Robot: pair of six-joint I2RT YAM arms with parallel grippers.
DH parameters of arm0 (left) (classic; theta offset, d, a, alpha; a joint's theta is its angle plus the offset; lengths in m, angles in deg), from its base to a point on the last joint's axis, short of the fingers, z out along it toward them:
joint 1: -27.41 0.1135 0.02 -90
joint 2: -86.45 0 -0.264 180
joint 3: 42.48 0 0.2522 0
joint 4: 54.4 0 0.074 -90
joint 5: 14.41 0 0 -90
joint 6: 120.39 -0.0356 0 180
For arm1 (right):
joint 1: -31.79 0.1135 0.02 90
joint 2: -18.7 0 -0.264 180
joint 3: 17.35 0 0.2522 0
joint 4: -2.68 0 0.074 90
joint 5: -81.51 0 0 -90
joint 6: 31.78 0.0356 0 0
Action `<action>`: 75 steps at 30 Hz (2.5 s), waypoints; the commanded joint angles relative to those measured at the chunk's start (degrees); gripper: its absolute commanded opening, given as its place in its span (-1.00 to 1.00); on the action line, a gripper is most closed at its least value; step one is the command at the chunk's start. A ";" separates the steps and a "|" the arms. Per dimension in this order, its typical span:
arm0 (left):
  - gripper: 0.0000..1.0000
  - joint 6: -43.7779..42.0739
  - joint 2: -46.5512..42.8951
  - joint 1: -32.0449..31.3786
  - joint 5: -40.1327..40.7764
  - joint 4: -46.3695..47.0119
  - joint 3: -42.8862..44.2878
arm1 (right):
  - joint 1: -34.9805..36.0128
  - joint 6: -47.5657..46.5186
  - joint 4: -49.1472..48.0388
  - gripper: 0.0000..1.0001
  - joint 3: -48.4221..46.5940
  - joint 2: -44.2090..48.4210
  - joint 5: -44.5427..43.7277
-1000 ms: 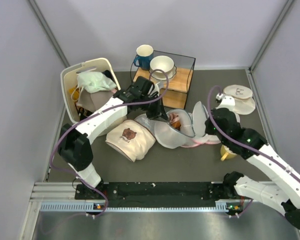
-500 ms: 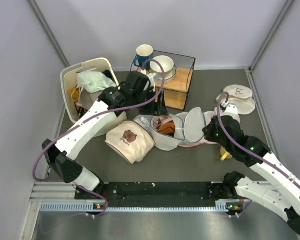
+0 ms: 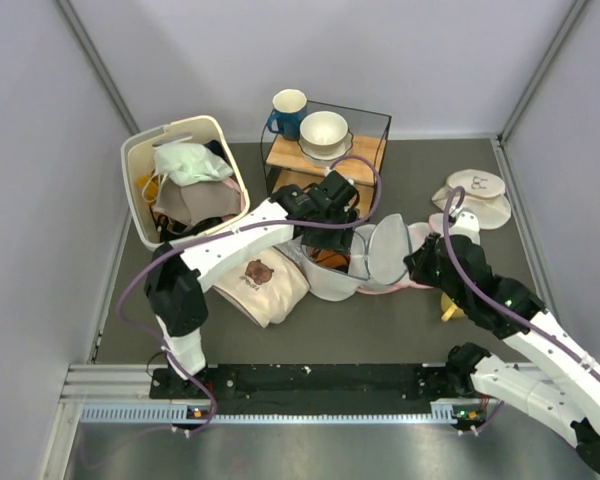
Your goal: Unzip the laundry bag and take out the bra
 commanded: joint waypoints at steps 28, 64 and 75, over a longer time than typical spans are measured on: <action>-1.00 -3.33 -7.79 1.59 -19.42 0.10 10.57 | -0.55 -0.32 -1.98 -1.00 0.05 -1.08 -0.85; -1.00 -1.47 -23.69 27.86 -16.09 -2.79 31.39 | -0.55 -0.76 -2.24 -1.00 -0.30 -2.04 -1.11; -1.00 -3.67 -25.98 49.39 -14.86 -6.14 25.26 | -0.55 -1.47 -3.56 -1.00 0.31 -3.19 0.03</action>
